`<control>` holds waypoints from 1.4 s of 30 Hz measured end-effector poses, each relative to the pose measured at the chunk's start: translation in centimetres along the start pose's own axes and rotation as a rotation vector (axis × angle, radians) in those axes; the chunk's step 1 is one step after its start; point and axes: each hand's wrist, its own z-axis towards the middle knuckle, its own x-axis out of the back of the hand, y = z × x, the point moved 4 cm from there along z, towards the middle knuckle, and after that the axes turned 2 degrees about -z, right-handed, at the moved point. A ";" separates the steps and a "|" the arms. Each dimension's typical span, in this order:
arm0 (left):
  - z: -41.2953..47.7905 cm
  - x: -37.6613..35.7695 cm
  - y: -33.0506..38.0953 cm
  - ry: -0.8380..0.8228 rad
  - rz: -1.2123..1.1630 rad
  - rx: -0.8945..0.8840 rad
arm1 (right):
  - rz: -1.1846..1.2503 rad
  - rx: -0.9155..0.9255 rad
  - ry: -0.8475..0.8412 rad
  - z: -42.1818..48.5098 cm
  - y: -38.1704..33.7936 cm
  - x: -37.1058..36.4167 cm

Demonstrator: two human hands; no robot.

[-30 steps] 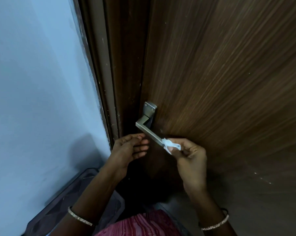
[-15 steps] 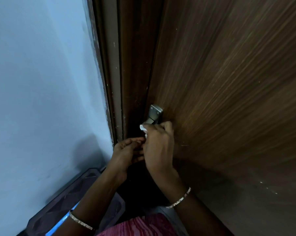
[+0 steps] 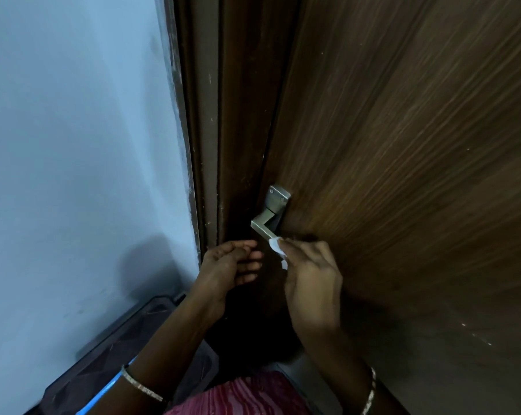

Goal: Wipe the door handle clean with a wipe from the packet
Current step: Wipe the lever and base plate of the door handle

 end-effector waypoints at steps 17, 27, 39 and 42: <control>-3.5 0.2 4.9 0.405 0.482 -0.670 | -0.347 0.216 0.059 6.2 -3.3 -2.7; -3.5 -2.8 4.7 0.182 0.826 -0.896 | 0.306 0.083 -0.151 4.2 -0.8 -1.1; -2.4 -3.1 4.6 0.669 0.762 -0.785 | 0.566 -0.232 -0.207 0.3 4.3 1.4; -2.1 -4.2 4.6 0.650 0.791 -0.828 | 0.603 -0.271 -0.214 -0.4 5.2 0.9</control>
